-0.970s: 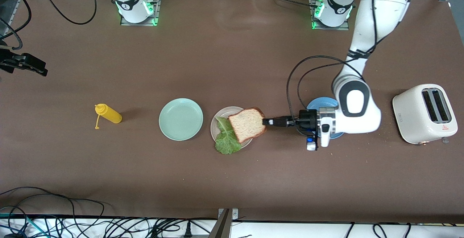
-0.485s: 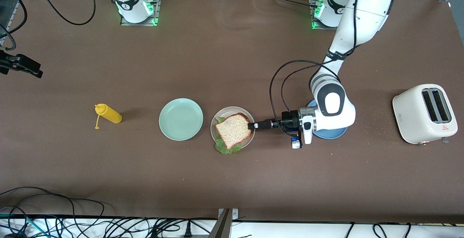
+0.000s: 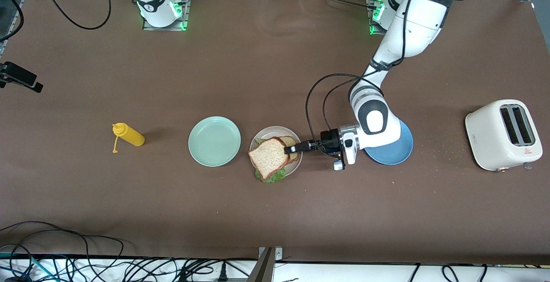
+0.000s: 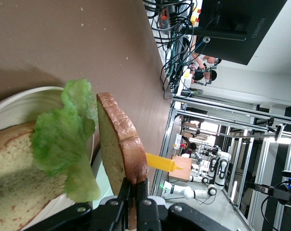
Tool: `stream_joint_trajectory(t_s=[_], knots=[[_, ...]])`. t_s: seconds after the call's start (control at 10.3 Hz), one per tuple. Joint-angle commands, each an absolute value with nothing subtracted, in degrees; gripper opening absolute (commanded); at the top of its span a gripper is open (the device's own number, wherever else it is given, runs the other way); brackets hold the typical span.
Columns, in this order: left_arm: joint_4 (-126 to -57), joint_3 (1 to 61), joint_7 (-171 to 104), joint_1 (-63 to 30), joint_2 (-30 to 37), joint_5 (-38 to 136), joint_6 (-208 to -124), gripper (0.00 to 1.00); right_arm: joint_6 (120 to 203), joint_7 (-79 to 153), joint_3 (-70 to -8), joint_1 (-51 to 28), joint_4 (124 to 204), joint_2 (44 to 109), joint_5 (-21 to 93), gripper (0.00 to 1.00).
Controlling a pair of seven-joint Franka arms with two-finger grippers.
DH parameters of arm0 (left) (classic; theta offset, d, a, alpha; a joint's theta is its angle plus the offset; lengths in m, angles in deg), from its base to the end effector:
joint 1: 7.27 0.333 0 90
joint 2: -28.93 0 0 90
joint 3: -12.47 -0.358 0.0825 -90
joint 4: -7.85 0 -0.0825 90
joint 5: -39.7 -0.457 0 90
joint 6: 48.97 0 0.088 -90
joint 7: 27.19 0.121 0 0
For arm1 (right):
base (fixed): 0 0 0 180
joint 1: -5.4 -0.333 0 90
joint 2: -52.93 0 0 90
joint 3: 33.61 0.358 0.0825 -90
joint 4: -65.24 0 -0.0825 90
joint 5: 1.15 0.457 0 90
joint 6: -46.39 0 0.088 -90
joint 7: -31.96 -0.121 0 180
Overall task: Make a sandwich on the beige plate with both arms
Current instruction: 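Lower the bread slice onto the lettuce with the left gripper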
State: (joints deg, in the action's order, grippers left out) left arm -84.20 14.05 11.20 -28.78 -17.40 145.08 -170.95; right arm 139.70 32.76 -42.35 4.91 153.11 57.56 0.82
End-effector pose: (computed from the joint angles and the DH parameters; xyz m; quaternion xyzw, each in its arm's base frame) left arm 0.7019 -0.3549 0.1411 0.7716 0.1400 -0.0064 0.6204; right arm 0.6550 -0.0870 0.6265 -0.9978 0.0655 -0.0084 0.0104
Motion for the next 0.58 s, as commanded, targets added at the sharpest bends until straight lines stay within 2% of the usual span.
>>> stream_joint_trajectory(t_s=[0.0,0.19,0.29,0.39,0.49], knots=[[-84.61,13.87,14.90,-28.98,-17.48,147.54,-171.58,0.00,140.26,33.02,-41.96,5.14,152.34,59.61,2.19,1.00],[-85.92,13.87,18.41,-28.63,-17.48,146.84,-171.58,0.00,140.17,33.11,-41.52,4.79,152.16,60.05,1.58,1.00],[-86.19,13.87,20.43,-28.45,-17.56,146.66,-171.49,0.21,139.30,33.45,-41.52,4.78,152.17,59.53,0.62,1.00],[-86.19,13.87,21.67,-28.45,-17.74,146.66,-171.57,0.50,137.21,35.02,-41.95,4.87,152.17,58.30,0.17,1.00],[-86.89,13.79,22.38,-28.28,-17.65,146.66,-171.40,0.52,136.66,36.43,-43.00,4.96,152.17,58.21,0.17,1.00]])
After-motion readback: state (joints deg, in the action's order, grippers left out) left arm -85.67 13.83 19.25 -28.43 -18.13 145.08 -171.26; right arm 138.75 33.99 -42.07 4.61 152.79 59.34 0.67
